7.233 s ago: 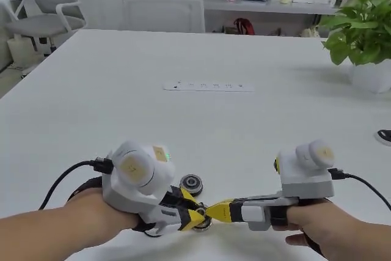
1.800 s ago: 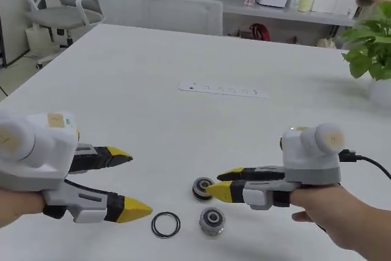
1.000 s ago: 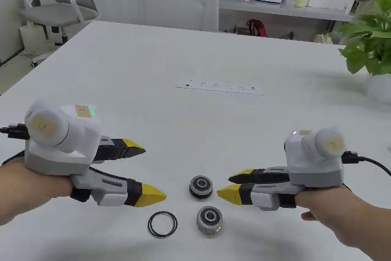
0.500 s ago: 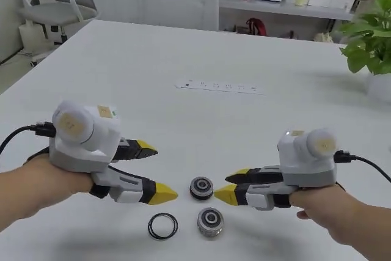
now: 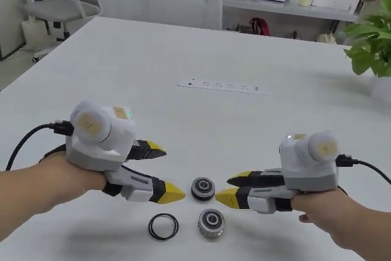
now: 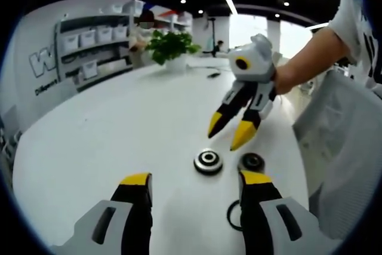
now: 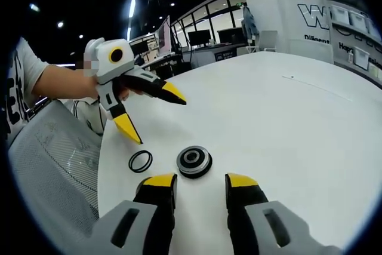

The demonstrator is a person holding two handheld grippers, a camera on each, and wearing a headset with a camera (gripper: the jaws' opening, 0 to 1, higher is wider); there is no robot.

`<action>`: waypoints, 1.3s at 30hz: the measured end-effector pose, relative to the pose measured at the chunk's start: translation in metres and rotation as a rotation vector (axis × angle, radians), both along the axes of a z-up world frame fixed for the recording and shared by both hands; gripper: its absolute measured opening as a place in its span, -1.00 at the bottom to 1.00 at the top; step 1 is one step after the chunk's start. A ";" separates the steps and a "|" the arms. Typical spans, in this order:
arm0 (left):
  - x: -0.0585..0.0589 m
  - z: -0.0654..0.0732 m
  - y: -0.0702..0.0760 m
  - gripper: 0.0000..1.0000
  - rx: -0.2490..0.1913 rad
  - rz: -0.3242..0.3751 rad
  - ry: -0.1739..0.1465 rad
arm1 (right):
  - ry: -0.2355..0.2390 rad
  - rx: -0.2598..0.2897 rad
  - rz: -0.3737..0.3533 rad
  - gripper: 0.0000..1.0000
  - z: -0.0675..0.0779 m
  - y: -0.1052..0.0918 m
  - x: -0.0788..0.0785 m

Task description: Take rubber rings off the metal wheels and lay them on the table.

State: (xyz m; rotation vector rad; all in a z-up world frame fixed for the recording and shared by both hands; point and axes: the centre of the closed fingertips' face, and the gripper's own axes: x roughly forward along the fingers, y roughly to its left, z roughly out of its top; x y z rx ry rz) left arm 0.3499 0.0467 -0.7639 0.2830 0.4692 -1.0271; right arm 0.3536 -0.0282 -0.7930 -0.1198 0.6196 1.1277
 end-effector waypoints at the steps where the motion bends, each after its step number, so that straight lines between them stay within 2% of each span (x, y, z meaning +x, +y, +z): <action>1: 0.000 0.000 0.000 0.19 0.000 0.000 0.002 | 0.000 0.000 0.001 -0.41 0.000 0.000 0.000; 14: 0.006 -0.005 -0.001 0.18 0.002 0.003 0.009 | 0.001 0.004 0.003 -0.40 0.000 0.002 0.003; 18: 0.006 -0.005 -0.006 0.18 0.006 -0.005 0.003 | -0.001 0.005 0.000 -0.40 0.000 0.000 0.004; 39: 0.011 -0.012 -0.018 0.03 0.004 -0.029 0.014 | -0.022 0.034 0.005 -0.40 0.008 0.001 0.007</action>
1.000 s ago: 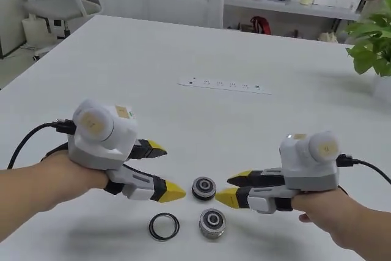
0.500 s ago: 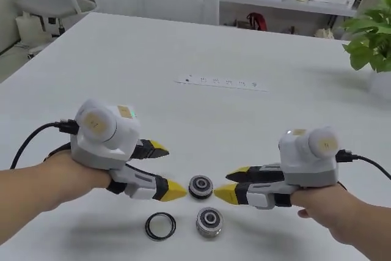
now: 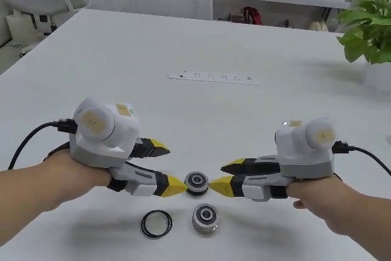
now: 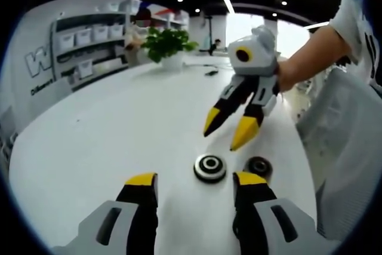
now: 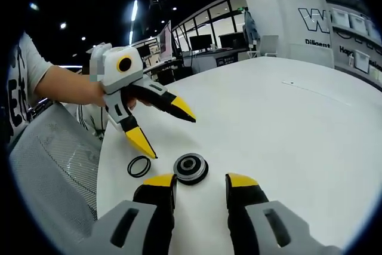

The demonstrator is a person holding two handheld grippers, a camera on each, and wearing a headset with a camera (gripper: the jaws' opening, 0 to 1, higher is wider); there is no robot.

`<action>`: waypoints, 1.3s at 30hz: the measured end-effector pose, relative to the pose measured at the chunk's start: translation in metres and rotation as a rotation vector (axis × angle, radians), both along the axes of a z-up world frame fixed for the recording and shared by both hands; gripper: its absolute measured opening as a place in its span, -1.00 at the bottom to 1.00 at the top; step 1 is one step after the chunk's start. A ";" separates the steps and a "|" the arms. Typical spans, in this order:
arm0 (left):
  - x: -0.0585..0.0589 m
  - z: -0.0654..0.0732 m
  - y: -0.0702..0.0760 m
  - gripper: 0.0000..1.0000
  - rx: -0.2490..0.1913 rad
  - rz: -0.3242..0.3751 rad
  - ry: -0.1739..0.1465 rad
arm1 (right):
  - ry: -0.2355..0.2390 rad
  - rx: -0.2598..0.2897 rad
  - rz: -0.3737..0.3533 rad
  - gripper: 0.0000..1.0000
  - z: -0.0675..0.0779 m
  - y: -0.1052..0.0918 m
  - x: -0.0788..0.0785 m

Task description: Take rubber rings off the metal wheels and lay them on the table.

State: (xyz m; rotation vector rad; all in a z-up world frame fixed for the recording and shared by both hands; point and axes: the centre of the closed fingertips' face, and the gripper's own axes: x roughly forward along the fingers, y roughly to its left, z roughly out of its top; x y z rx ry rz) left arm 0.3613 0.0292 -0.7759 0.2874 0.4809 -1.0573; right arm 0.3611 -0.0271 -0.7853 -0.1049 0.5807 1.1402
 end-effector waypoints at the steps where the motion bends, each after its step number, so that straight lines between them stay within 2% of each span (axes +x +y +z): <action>1: 0.000 -0.001 0.000 0.03 0.002 -0.002 0.000 | -0.001 0.001 0.000 -0.40 0.000 0.000 0.000; 9: 0.002 -0.001 -0.006 -0.03 0.006 -0.010 -0.001 | -0.002 -0.005 0.006 -0.40 -0.002 -0.002 -0.001; 20: 0.002 -0.007 -0.007 -0.19 0.023 -0.026 0.001 | 0.000 0.010 0.003 -0.40 -0.004 0.002 0.002; 29: 0.001 -0.008 -0.024 -0.36 0.018 -0.069 -0.008 | 0.003 0.010 0.002 -0.41 -0.006 0.001 0.004; 39: -0.005 -0.014 -0.038 -0.58 0.030 -0.116 0.002 | 0.005 0.011 0.007 -0.41 -0.007 0.003 0.001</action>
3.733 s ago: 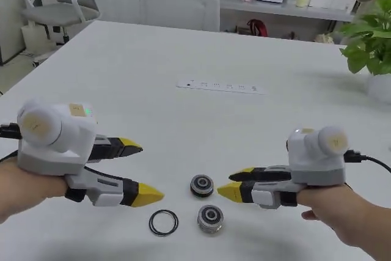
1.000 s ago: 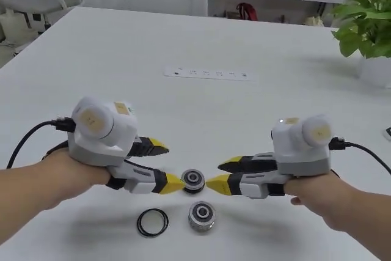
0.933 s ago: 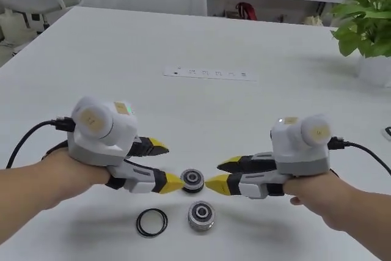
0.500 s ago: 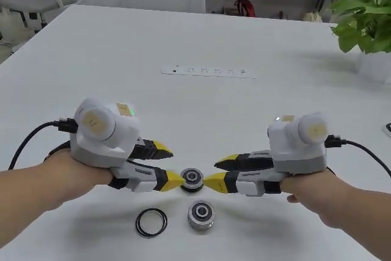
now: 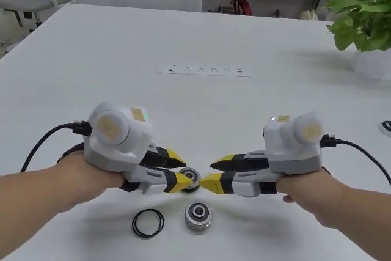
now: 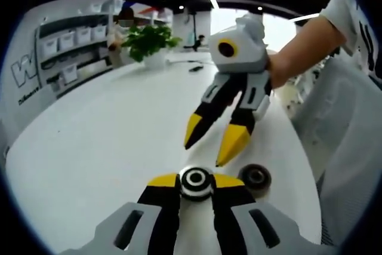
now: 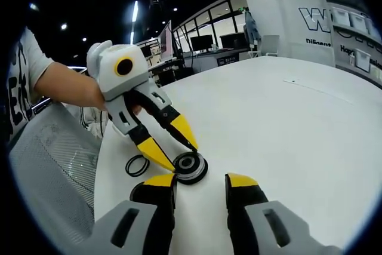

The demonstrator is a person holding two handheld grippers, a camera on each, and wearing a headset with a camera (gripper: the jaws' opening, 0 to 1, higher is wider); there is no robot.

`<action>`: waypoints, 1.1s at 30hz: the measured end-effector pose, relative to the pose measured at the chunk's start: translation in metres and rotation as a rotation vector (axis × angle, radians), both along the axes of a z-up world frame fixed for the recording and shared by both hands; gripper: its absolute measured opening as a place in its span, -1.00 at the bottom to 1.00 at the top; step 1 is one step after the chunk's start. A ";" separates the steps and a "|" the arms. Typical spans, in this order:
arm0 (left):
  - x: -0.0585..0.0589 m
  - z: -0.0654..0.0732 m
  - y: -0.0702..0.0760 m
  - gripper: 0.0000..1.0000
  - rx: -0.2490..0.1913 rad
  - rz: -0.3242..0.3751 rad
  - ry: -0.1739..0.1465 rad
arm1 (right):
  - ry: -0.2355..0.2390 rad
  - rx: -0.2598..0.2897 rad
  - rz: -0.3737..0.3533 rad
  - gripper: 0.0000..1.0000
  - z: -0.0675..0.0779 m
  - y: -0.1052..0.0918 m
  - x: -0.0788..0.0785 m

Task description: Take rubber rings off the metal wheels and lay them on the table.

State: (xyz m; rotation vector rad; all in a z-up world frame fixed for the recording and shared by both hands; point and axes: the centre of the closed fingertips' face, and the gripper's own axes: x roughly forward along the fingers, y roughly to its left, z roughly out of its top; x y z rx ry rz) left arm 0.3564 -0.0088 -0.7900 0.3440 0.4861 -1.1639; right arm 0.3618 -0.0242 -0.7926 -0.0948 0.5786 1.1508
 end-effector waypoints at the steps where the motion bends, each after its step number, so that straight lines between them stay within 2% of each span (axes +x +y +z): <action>1: -0.001 -0.001 -0.001 -0.60 0.007 -0.004 -0.002 | 0.001 0.000 0.000 -0.41 0.000 0.000 0.000; 6: -0.002 -0.002 -0.002 -0.66 0.004 -0.002 0.006 | 0.000 -0.005 0.008 -0.41 -0.001 0.001 -0.002; 11: 0.001 -0.003 0.000 -0.72 -0.001 0.034 0.015 | -0.005 -0.012 0.031 -0.39 -0.004 0.007 -0.008; 18: 0.002 -0.003 -0.001 -0.72 0.000 0.049 0.021 | -0.022 -0.039 0.047 -0.40 -0.010 0.014 -0.008; 21: 0.002 -0.003 -0.001 -0.72 0.001 0.055 0.021 | -0.033 -0.054 0.065 -0.41 -0.012 0.020 -0.009; 28: 0.002 -0.004 -0.001 -0.73 0.009 0.067 0.019 | -0.097 -0.076 0.083 -0.50 -0.011 0.025 -0.008; 33: 0.002 -0.004 -0.001 -0.73 0.009 0.070 0.019 | -0.110 -0.083 0.092 -0.53 -0.010 0.023 -0.009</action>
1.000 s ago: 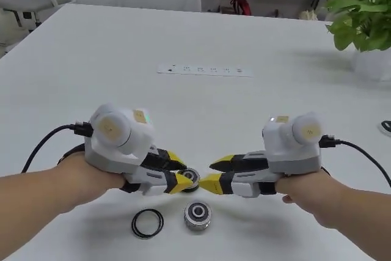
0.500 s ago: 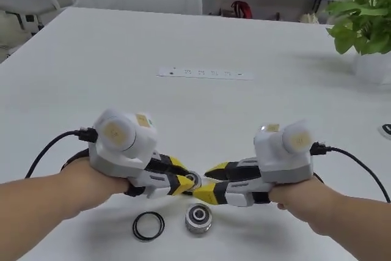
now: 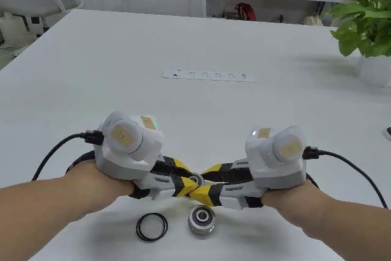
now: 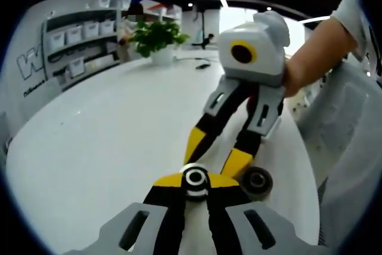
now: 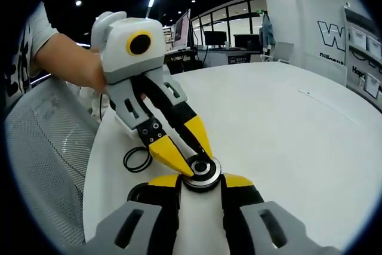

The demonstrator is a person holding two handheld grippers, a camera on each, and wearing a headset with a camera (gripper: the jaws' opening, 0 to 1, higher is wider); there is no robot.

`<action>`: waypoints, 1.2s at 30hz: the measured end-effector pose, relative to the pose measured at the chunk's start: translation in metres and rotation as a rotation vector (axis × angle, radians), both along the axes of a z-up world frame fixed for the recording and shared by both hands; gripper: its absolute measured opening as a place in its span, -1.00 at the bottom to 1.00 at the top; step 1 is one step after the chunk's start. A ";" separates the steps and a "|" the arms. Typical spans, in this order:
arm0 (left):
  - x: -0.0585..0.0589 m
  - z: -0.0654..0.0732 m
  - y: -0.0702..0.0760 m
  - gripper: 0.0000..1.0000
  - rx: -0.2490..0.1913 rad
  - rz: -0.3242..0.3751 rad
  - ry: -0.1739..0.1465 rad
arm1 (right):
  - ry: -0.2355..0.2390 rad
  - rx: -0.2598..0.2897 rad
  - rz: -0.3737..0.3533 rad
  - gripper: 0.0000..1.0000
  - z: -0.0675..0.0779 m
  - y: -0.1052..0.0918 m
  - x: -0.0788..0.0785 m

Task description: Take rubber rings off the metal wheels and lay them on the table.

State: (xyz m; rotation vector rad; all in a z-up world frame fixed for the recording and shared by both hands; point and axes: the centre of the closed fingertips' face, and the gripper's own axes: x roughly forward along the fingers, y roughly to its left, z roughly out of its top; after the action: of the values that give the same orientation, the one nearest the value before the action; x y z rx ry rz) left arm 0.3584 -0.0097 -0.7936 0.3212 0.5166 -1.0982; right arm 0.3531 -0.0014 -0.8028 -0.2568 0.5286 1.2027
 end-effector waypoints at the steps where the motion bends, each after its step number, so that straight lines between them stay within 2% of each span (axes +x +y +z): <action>1: 0.000 0.000 0.000 -0.73 -0.001 0.001 0.001 | -0.004 -0.002 0.002 -0.54 0.000 0.000 -0.001; 7: -0.001 0.000 0.000 -0.73 -0.001 0.003 0.002 | -0.021 -0.019 0.018 -0.57 -0.001 -0.003 -0.002; 22: -0.002 0.001 0.001 -0.74 -0.006 0.006 0.012 | -0.015 -0.031 0.030 -0.62 -0.002 -0.005 -0.004; 36: -0.003 0.000 0.001 -0.75 -0.023 0.003 0.030 | 0.016 -0.018 0.050 -0.64 -0.002 -0.007 -0.005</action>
State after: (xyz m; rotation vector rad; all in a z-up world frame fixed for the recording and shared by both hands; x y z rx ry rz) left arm 0.3556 -0.0086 -0.7931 0.2844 0.5302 -1.1067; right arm 0.3482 -0.0084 -0.8045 -0.2776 0.5500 1.2499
